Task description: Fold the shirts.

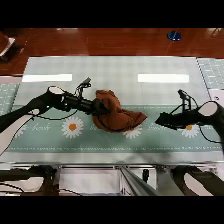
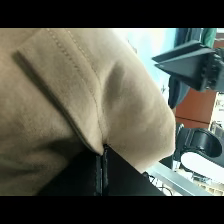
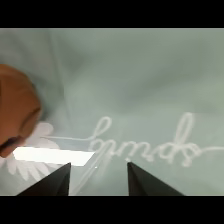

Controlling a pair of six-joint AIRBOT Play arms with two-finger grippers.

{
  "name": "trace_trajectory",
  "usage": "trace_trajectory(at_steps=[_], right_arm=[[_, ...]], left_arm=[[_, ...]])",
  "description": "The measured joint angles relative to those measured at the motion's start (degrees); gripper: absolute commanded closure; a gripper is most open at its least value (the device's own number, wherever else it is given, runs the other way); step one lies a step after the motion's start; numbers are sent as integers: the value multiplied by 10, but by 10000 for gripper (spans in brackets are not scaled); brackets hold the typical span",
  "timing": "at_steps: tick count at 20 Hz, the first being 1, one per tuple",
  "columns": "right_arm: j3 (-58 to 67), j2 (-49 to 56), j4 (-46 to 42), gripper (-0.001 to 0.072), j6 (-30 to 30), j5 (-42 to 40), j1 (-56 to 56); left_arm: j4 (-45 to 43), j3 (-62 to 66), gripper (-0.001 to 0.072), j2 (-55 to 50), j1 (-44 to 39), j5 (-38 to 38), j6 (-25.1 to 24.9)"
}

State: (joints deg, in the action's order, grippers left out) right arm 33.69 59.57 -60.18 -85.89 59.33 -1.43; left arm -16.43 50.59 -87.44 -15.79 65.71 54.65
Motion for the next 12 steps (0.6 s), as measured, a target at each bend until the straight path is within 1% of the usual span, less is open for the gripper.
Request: trace_trajectory(at_steps=[2, 8, 9, 10, 11, 12], right_arm=[[2, 34, 38, 306, 11, -16, 14], [39, 136, 183, 307, 72, -48, 38], [48, 150, 200, 323, 79, -51, 48], [58, 166, 213, 414, 83, -53, 61], [67, 178, 221, 573, 86, -55, 73], [76, 188, 229, 690, 90, -55, 85]], left_arm=[[-1, 1, 693, -2, 1, 2, 0], [-2, 2, 693, -3, 1, 2, 0], [-2, 2, 693, -3, 1, -1, 0], [-2, 2, 693, -3, 1, -5, 0], [-2, 2, 693, -3, 1, -10, 1], [-2, 2, 693, -2, 2, -12, 2]])
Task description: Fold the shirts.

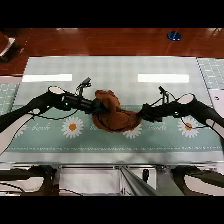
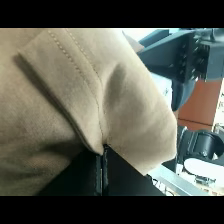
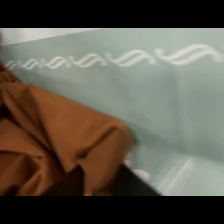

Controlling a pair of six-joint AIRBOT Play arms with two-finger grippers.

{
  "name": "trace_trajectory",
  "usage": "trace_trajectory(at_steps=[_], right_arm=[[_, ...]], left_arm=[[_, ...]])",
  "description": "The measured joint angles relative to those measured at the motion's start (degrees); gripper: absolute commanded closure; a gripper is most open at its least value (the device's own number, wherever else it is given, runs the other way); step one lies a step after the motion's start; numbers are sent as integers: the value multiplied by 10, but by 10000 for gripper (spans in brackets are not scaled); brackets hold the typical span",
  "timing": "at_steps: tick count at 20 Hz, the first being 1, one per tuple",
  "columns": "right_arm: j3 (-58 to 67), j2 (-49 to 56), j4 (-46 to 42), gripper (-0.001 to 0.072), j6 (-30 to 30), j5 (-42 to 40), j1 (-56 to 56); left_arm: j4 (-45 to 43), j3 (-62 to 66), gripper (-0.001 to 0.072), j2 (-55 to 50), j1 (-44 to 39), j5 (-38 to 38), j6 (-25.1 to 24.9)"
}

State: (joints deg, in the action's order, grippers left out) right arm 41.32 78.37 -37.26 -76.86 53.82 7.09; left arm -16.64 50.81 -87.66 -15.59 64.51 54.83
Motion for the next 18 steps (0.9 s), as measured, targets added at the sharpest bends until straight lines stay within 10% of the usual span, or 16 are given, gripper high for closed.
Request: trace_trajectory(at_steps=[8, 18], right_arm=[[224, -49, -85, 693, -12, 87, -13], [738, -236, -328, 693, -68, 232, -51]], left_arm=[[39, 85, 695, 98, 107, 16, 11], [3, 287, 694, 431, 276, -183, 35]])
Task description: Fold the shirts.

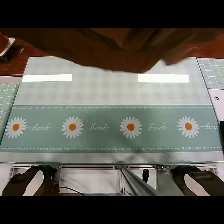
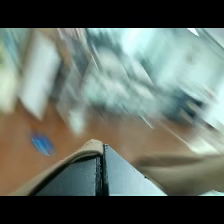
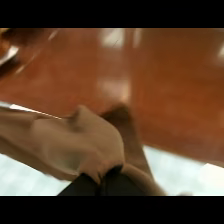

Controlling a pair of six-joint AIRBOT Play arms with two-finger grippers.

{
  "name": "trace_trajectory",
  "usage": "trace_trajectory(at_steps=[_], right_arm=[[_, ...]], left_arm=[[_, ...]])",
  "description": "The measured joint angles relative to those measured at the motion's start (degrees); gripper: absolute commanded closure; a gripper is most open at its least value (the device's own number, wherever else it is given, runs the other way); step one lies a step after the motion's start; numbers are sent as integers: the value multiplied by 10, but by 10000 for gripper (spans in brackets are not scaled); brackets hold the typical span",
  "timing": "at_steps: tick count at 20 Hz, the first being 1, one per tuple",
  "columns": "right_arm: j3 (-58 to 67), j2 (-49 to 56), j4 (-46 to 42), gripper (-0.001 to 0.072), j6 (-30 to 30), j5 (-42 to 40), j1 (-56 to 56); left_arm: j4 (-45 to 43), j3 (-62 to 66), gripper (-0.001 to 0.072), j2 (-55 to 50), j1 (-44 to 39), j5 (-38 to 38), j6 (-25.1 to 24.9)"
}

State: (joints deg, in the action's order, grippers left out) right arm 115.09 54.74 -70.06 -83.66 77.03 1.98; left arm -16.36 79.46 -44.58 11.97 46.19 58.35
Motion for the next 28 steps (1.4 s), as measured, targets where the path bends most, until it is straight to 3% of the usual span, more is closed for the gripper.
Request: trace_trajectory(at_steps=[6, 12, 15, 19, 25, 26, 27, 28], right_arm=[[27, -117, -133, 693, -34, 77, -2], [-111, -178, -179, 693, -58, 144, -2], [-250, -189, -181, 693, -68, 148, -2], [-463, -179, -158, 694, -86, 70, -2], [-601, -26, -155, 694, -103, -83, -18], [-597, 10, -152, 693, -103, -100, -27], [-587, 50, -145, 691, -101, -114, -38], [-573, 87, -136, 596, -96, -120, -49]], left_arm=[[-151, 21, 694, 158, 74, -34, 48], [-241, -2, 694, 176, 104, -10, 93], [-245, -36, 694, 123, 95, 20, 105], [-244, -65, 694, -8, 26, 39, 111], [-244, -67, 692, -224, -80, 2, 119], [-243, -66, 631, -250, -90, 0, 123], [-243, -65, 398, -275, -98, 3, 130], [-243, -65, 202, -296, -104, 10, 139]])
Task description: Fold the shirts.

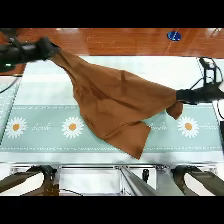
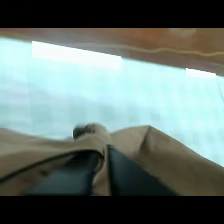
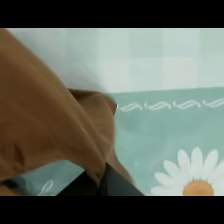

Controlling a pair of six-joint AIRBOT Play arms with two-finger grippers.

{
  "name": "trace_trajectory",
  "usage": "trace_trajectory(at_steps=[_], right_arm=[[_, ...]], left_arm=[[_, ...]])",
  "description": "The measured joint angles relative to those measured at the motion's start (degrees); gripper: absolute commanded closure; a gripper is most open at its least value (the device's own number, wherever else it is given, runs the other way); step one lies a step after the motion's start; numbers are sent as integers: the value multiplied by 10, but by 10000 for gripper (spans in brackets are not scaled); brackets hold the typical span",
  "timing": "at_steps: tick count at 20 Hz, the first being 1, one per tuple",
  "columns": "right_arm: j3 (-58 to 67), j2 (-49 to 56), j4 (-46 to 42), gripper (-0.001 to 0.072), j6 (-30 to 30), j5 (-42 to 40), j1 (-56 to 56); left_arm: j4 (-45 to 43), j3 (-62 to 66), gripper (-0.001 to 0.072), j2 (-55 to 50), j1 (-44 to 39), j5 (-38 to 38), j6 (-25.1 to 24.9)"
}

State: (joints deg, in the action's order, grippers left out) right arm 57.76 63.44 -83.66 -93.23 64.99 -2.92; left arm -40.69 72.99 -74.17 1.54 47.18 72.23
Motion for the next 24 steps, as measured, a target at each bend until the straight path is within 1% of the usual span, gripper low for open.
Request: trace_trajectory(at_steps=[1, 2, 4, 6, 8, 11, 14, 17, 19, 22, 24], right_arm=[[18, 37, 12, 380, 5, -3, -12], [38, 70, 21, 298, 10, -3, -24], [77, 116, 38, 298, 24, 13, -49], [104, 134, 38, 299, 36, 37, -78], [110, 129, 19, 299, 44, 59, -121], [44, 77, 19, 299, 46, 48, -202], [-74, 9, 74, 305, 53, 0, -265], [-162, -37, 137, 305, 78, -34, -294], [-194, -51, 169, 305, 92, -45, -304], [-214, -60, 196, 305, 104, -49, -309], [-220, -63, 206, 305, 108, -51, -311]], left_arm=[[0, 0, 198, -17, -4, 16, 7], [-1, 0, 198, -30, -6, 31, 10], [-10, 1, 198, -47, 0, 85, 20], [-32, 0, 198, -52, 21, 146, 28], [-61, -14, 198, -39, 50, 209, 31], [-91, -104, 198, 17, 94, 249, 31], [-83, -260, 198, 87, 114, 247, 31], [-18, -409, 198, 134, 121, 220, 22], [19, -474, 198, 147, 114, 209, 10], [58, -532, 198, 156, 61, 187, 2], [83, -549, 198, 158, -1, 150, 8]])
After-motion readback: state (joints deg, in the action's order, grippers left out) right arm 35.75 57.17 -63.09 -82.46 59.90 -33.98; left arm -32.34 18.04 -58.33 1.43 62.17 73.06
